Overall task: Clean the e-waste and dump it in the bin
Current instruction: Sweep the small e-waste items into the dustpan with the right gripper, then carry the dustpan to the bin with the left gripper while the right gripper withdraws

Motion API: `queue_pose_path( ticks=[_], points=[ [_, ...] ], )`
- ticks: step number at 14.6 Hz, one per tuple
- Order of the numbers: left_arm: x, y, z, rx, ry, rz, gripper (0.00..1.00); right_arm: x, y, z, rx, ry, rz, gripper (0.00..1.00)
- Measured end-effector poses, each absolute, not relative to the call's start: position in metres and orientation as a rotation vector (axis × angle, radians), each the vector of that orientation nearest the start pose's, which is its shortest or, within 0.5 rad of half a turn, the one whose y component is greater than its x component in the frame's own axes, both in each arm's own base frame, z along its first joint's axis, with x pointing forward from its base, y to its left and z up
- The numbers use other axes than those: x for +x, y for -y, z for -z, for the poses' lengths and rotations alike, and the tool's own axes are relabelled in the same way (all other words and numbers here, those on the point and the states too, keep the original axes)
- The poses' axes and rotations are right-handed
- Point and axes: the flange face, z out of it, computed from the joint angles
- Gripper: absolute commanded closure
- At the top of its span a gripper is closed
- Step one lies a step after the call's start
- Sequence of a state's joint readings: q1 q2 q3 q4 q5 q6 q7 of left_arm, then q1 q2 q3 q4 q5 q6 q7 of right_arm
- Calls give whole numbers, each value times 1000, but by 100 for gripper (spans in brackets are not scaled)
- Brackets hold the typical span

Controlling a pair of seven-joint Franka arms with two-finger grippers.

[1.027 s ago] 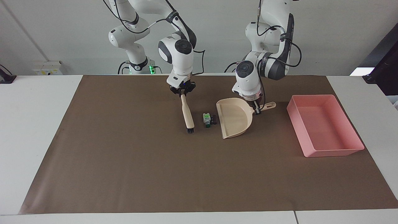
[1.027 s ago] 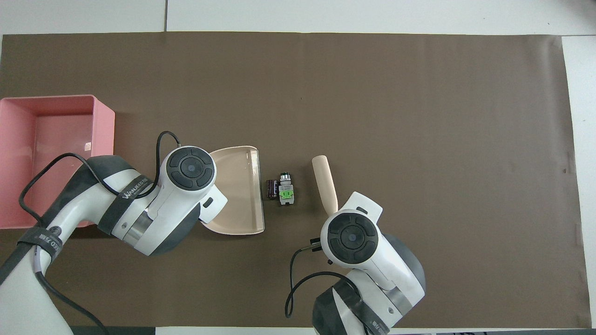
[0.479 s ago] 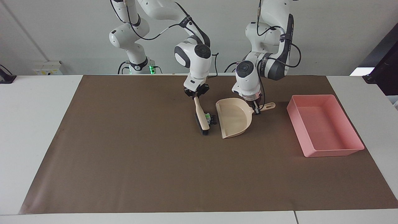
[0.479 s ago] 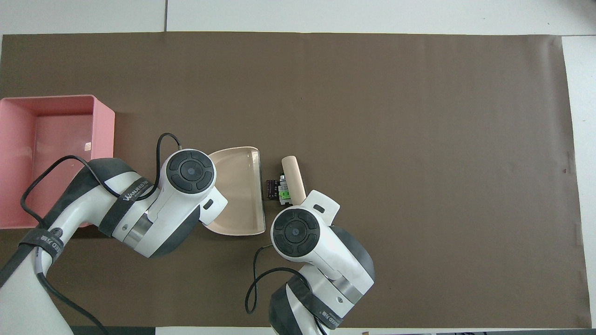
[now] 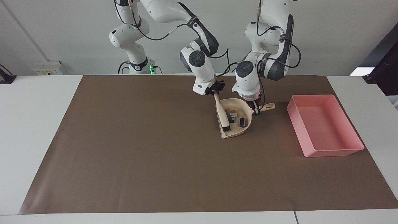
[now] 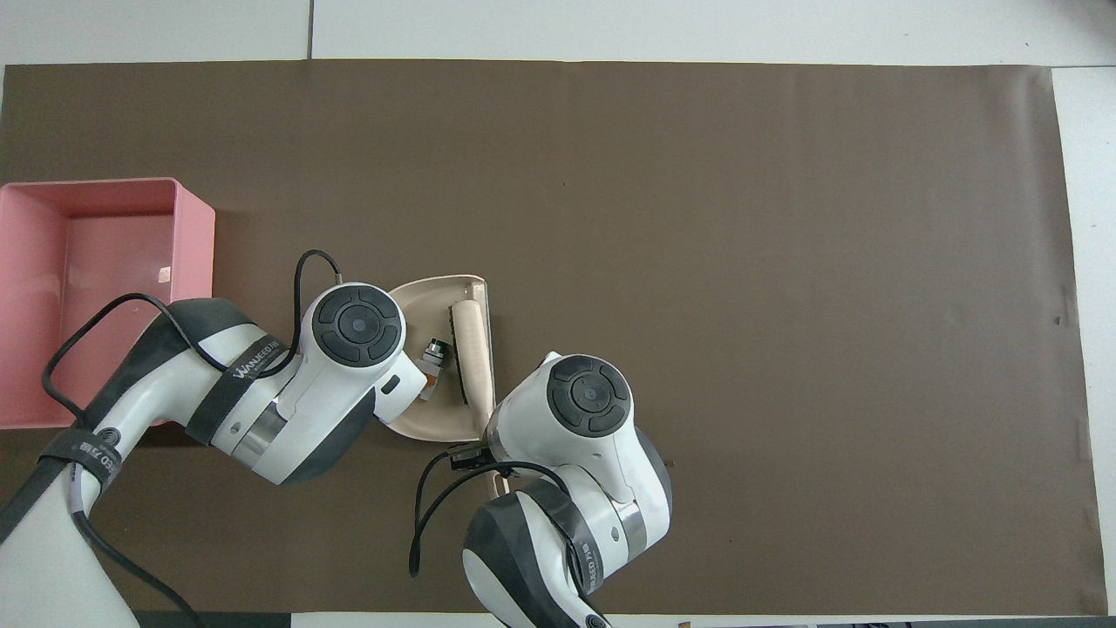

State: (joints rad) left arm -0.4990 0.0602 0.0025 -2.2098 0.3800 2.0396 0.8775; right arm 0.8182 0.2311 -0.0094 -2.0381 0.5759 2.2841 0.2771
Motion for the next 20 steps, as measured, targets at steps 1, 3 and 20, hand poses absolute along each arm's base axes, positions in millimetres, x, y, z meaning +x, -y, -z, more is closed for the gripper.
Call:
queue_pose_path(
  ticks=[1, 3, 20],
  points=[
    [459, 226, -337, -1994, -2031, -401, 100, 400, -438, -336, -2733, 202, -295, 100],
    [458, 226, -335, -1991, -2038, -388, 100, 402, -441, -344, -2721, 197, -290, 100],
    [495, 140, -393, -2075, -2198, -126, 100, 477, -30, -497, -3106, -141, -380, 100]
  ],
)
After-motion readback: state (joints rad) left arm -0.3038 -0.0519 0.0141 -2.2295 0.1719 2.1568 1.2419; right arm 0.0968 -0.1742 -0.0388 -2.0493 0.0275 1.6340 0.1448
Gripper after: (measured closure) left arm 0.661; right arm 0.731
